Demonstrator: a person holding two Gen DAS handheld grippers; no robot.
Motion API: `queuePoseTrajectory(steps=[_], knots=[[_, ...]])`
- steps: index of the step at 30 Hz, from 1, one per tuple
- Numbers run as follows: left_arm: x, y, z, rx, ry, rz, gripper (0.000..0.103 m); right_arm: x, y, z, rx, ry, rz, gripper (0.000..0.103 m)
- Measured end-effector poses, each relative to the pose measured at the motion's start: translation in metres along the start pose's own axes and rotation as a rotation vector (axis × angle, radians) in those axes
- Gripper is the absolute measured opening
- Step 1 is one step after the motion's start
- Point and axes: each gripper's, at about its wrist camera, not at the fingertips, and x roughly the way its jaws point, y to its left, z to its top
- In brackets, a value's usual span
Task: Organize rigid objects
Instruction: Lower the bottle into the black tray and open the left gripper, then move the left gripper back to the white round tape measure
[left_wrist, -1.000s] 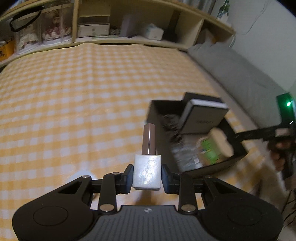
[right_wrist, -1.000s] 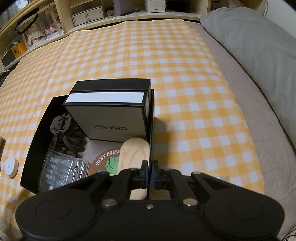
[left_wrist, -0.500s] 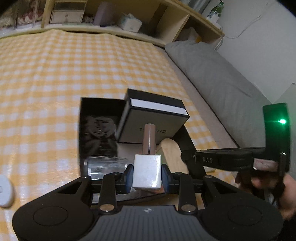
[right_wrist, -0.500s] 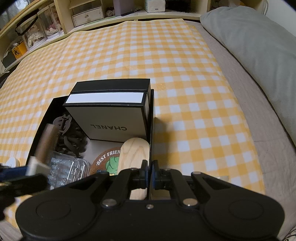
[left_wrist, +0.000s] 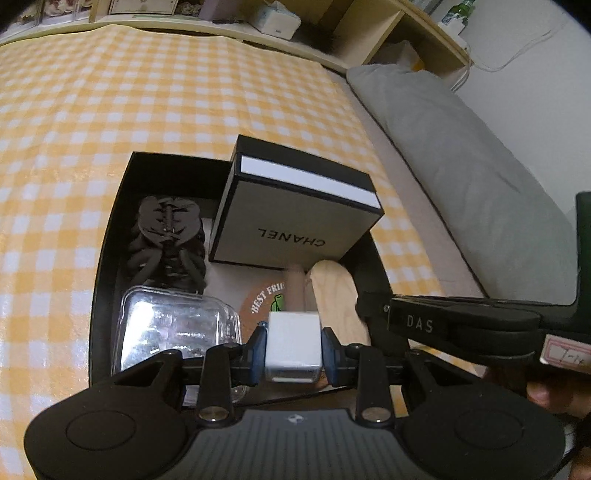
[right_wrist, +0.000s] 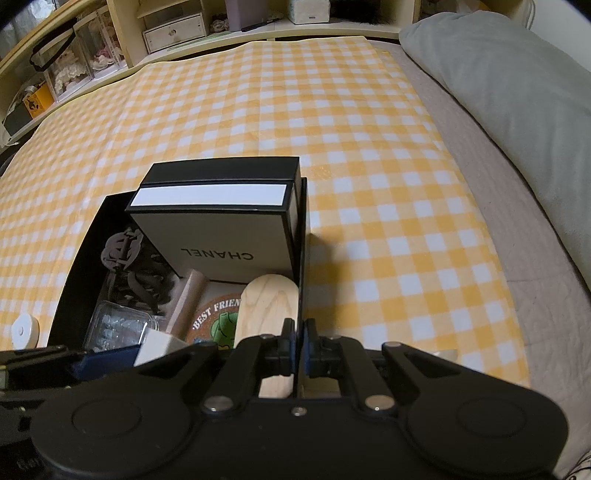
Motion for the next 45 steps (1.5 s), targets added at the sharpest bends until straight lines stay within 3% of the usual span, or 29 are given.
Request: queuePoseTrajectory(steps=[11,22,28,35,45], knots=[[-0.006,-0.009,-0.003,0.047,0.03,0.01,0.074,0.001,-0.001,0.0,0.003,0.0,0.001,0.005],[-0.024,-0.015,-0.008,0.12,-0.011,0.018,0.101,0.001,-0.001,0.0,0.005,0.0,0.002,0.005],[-0.049,-0.011,-0.012,0.198,-0.063,0.05,0.103,0.001,-0.001,0.0,0.006,0.0,0.003,0.005],[-0.083,0.008,-0.002,0.223,-0.111,0.077,0.103,0.001,-0.002,0.0,0.007,0.0,0.003,0.005],[-0.116,0.074,0.011,0.237,-0.131,0.23,0.103,0.001,-0.001,0.0,0.006,0.0,0.003,0.005]])
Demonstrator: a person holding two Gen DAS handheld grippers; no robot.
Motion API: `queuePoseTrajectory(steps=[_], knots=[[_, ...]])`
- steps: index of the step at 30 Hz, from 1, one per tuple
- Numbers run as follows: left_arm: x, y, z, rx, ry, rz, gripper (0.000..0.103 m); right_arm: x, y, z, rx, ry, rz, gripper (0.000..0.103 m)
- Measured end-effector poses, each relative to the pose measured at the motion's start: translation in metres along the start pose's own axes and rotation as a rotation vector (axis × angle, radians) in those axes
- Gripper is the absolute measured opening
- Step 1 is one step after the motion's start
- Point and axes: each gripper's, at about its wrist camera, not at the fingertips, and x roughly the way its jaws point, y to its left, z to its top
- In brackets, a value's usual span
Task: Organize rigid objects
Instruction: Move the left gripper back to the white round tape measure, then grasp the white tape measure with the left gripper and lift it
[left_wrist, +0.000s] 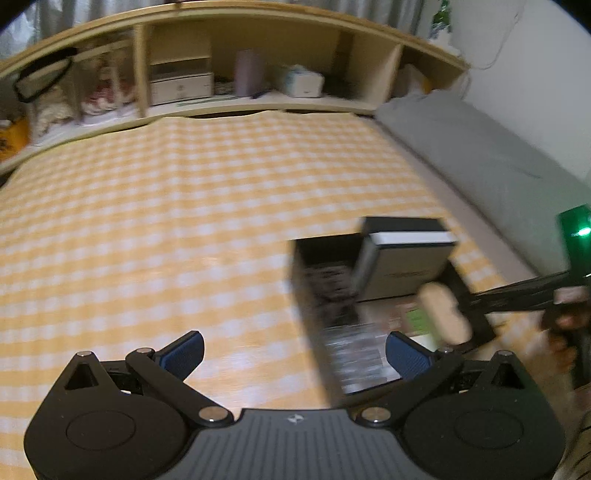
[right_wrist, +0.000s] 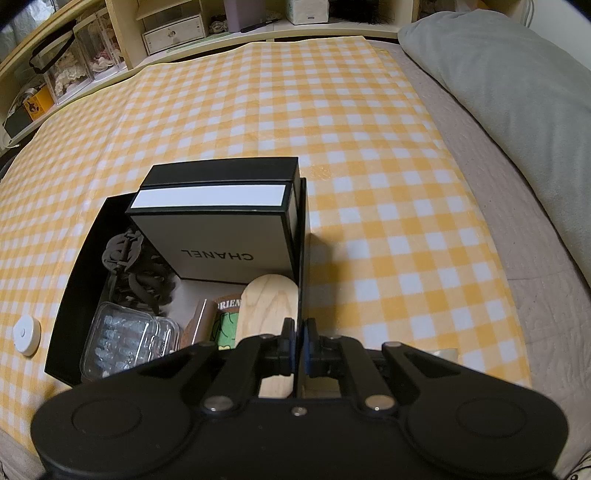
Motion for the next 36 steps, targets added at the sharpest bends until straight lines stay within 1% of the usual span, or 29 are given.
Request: queuePoseTrajectory(steps=[6,9,13,18,20,21,23,24,25,26,27,34,36], knots=[[0.009,0.049,-0.013,0.018,0.074,0.113,0.103,0.0,0.0,0.0,0.001,0.0,0.0,0.005],[0.021,0.074,-0.023,-0.025,0.125,0.148,0.103,0.0,0.0,0.0,0.001,0.0,0.0,0.005],[0.039,0.101,-0.037,-0.113,0.178,0.164,0.103,0.0,0.0,0.0,0.0,0.0,0.0,0.005],[0.054,0.103,-0.042,-0.097,0.206,0.151,0.1,0.0,0.0,0.0,0.001,0.0,0.0,0.005],[0.062,0.096,-0.044,-0.088,0.223,0.155,0.093,0.0,0.0,0.0,0.0,0.0,0.0,0.005],[0.067,0.094,-0.045,-0.086,0.238,0.159,0.091,0.0,0.0,0.0,0.0,-0.001,0.001,0.005],[0.07,0.092,-0.047,-0.086,0.259,0.158,0.081,0.0,0.0,0.0,0.001,-0.001,0.002,0.005],[0.07,0.092,-0.048,-0.087,0.262,0.157,0.078,-0.001,0.0,-0.001,0.001,-0.001,0.002,0.005],[0.07,0.092,-0.048,-0.086,0.26,0.16,0.074,0.0,0.0,0.0,0.001,-0.001,0.001,0.005],[0.07,0.092,-0.048,-0.084,0.256,0.163,0.066,-0.001,0.0,-0.001,0.0,-0.001,0.001,0.005],[0.069,0.093,-0.048,-0.087,0.252,0.157,0.061,-0.001,0.0,-0.001,0.0,-0.001,0.002,0.005],[0.072,0.093,-0.048,-0.103,0.243,0.157,0.061,-0.001,0.0,-0.001,0.001,-0.002,0.002,0.005],[0.065,0.095,-0.047,-0.109,0.23,0.159,0.061,-0.001,0.0,-0.001,0.001,-0.002,0.002,0.005]])
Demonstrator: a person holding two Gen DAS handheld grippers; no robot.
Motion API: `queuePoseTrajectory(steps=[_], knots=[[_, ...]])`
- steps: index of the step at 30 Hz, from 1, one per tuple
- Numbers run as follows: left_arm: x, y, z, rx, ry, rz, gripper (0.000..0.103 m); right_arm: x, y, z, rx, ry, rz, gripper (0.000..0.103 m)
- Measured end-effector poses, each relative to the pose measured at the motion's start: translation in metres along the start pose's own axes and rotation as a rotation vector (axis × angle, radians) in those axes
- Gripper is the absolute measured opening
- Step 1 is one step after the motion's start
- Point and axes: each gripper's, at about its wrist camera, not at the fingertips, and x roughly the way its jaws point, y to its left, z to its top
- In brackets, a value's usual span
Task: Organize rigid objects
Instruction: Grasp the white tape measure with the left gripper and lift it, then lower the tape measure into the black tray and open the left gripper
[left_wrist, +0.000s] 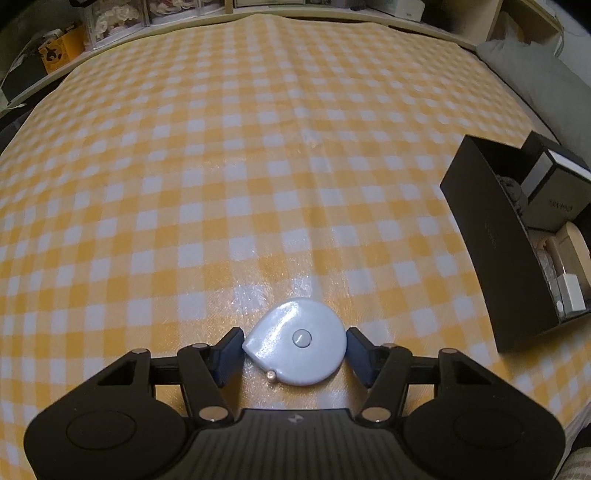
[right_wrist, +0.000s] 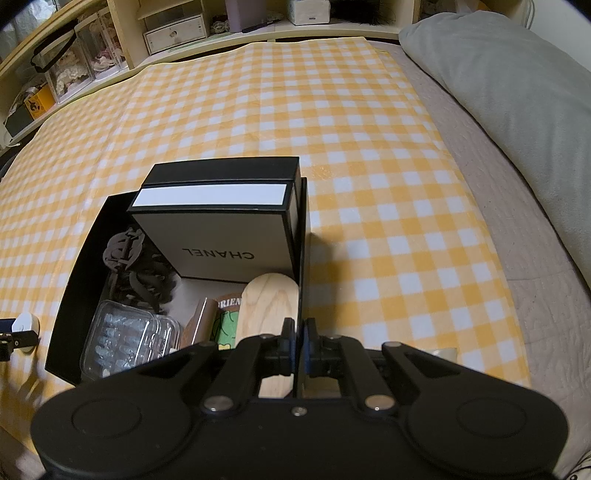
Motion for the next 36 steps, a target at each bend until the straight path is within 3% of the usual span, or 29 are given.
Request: queuePoseTrajectory(steps=[6,13,18,23,27,36], knots=[[-0.038,-0.008,0.003,0.011,-0.079,-0.022,0.061,0.0,0.0,0.0,0.0,0.0,-0.001,0.005],[-0.082,-0.048,0.015,0.074,-0.185,-0.115,0.061,0.0,0.0,0.0,0.0,0.0,-0.001,0.005],[-0.092,-0.086,0.026,0.115,-0.223,-0.192,0.061,0.0,0.0,0.0,0.001,0.0,0.0,0.005],[-0.079,-0.136,0.039,0.17,-0.221,-0.264,0.061,0.0,0.0,0.0,0.002,0.0,0.0,0.005],[-0.059,-0.171,0.044,0.212,-0.201,-0.278,0.061,0.0,0.0,0.0,0.004,0.0,0.002,0.005],[-0.02,-0.205,0.054,0.261,-0.153,-0.236,0.061,0.0,0.0,0.0,0.005,0.0,0.003,0.005]])
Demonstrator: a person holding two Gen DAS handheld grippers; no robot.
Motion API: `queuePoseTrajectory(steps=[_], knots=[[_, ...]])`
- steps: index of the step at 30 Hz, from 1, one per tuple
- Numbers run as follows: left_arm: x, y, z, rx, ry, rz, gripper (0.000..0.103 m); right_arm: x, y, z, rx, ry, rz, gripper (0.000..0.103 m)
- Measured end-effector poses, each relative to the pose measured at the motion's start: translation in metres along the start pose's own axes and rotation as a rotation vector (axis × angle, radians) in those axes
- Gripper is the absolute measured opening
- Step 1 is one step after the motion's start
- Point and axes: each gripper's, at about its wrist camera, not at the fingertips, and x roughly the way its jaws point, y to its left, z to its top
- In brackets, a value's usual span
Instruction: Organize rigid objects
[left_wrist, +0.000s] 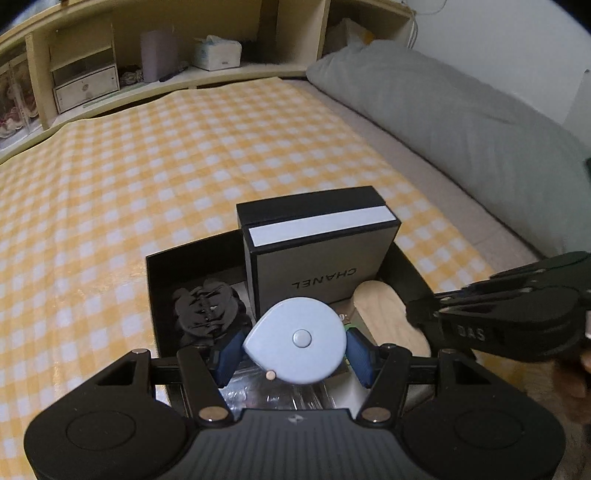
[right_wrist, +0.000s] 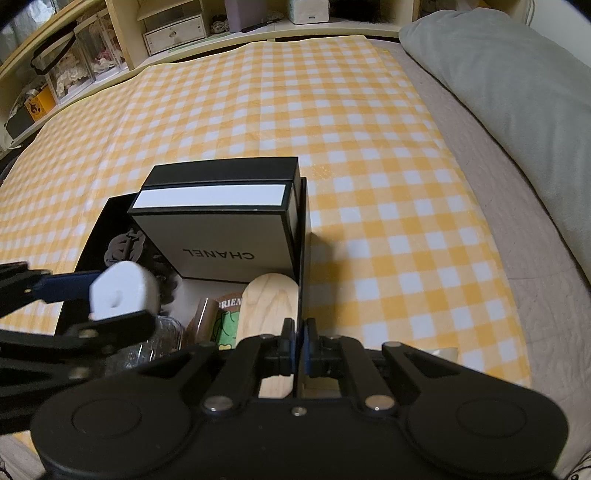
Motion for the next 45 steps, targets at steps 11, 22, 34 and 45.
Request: queuePoseTrajectory(steps=[11,22,34,45], knots=[[0.008,0.005,0.0,-0.038,0.01,-0.005,0.088,0.0,0.0,0.0,0.001,0.0,0.001,0.005],[-0.007,-0.001,0.0,-0.03,-0.001,-0.02,0.09,0.0,0.0,0.0,0.001,0.0,0.0,0.005],[-0.061,0.009,-0.012,-0.034,-0.078,-0.004,0.1,-0.022,0.007,-0.004,0.011,-0.059,-0.027,0.007],[-0.132,0.03,-0.042,-0.087,-0.205,0.038,0.103,-0.102,0.022,-0.038,0.004,-0.263,-0.053,0.022]])
